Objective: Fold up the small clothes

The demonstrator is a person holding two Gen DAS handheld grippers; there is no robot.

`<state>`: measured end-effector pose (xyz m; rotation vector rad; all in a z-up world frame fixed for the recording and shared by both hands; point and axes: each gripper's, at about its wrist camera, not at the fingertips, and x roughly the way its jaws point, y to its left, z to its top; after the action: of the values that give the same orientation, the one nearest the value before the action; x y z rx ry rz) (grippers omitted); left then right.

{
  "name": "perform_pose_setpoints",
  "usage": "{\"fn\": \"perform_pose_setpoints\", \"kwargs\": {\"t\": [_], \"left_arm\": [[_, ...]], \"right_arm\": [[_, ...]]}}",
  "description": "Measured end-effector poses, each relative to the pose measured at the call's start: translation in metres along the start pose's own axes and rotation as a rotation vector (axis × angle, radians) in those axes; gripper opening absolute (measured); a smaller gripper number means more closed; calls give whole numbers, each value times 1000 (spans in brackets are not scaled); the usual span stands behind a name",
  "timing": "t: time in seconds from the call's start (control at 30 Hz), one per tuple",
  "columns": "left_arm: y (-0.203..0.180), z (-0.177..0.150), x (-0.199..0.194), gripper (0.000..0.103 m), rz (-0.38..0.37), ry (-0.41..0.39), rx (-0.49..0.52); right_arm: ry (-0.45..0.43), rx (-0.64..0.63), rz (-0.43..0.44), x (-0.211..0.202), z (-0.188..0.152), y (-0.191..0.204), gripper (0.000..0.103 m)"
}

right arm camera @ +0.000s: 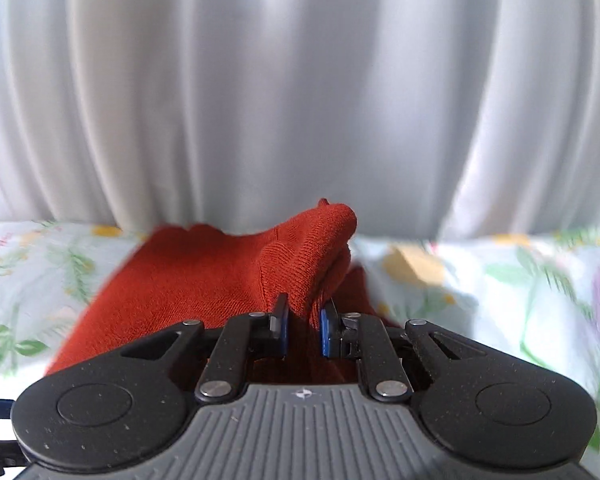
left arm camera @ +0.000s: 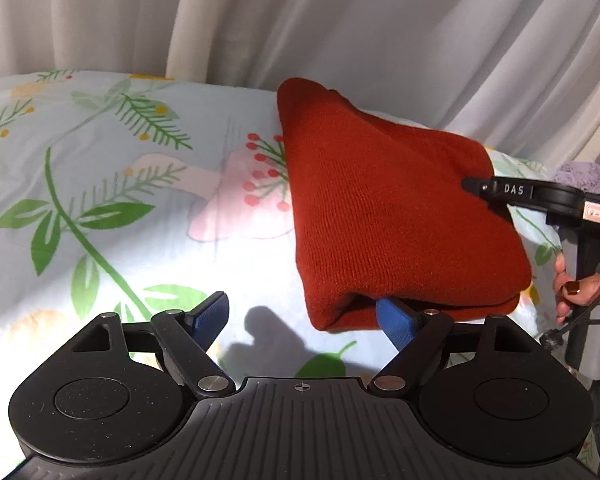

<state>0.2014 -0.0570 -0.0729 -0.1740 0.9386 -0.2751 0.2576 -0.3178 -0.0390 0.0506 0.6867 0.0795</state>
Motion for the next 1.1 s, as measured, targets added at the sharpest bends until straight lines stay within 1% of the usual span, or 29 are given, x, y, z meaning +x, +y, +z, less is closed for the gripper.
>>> {"fn": "perform_pose_setpoints", "kwargs": {"t": [0.03,0.07,0.1,0.17,0.2,0.23,0.27,0.3,0.33,0.47,0.53,0.57,0.6,0.63,0.67,0.7,0.73,0.77,0.83,0.87,0.9,0.93,1.0,1.03,1.07,1.1], "left_arm": [[-2,0,2,86,6,1,7],[-3,0,3,86,12,3,13],[-3,0,4,86,18,6,14],[-1,2,5,86,15,6,8],[0,3,5,86,10,5,5],[0,4,5,86,6,6,6],[-1,5,6,86,7,7,12],[-2,5,7,86,11,9,18],[-4,5,9,86,13,11,23],[-7,5,14,86,14,28,12],[-9,6,17,86,26,39,7],[-10,7,18,86,32,40,6],[-12,7,19,86,38,41,9],[-14,7,19,86,44,42,13],[-15,8,20,86,52,42,20],[-17,8,19,86,61,40,29],[-18,9,18,86,74,33,38],[-19,10,17,86,88,24,45],[-18,12,14,86,109,11,54],[-18,12,14,86,112,11,55],[-17,13,14,86,109,15,55],[-16,13,14,86,109,19,54],[-16,13,13,86,115,21,55],[-16,12,12,86,112,24,56],[-16,12,12,86,110,26,56],[-16,12,11,86,107,26,57]], "right_arm": [[43,24,-15,15,-5,-7,15],[67,54,-17,21,-12,-14,17],[63,98,10,19,-18,-22,18],[35,208,72,1,-23,-40,25],[9,265,101,-11,-27,-50,27],[-16,321,128,-24,-34,-61,35],[-30,379,154,-36,-43,-70,46],[-30,434,184,-43,-52,-76,50],[-21,477,211,-48,-60,-75,52],[21,604,283,-61,-89,-76,53],[29,625,318,-58,-94,-68,53],[39,621,314,-51,-94,-64,52],[51,609,282,-44,-93,-58,52],[58,599,258,-39,-92,-55,47],[59,609,241,-35,-91,-53,34],[61,633,235,-32,-91,-53,32],[57,654,247,-31,-90,-54,25],[45,691,281,-32,-91,-57,23],[4,827,416,-41,-100,-73,20],[-16,885,460,-43,-103,-80,19],[-17,905,449,-42,-106,-85,19],[0,874,383,-42,-105,-86,18],[39,761,223,-42,-102,-81,2],[67,720,158,-40,-101,-80,0],[80,705,133,-40,-100,-79,1],[76,692,128,-41,-100,-78,2]]}}
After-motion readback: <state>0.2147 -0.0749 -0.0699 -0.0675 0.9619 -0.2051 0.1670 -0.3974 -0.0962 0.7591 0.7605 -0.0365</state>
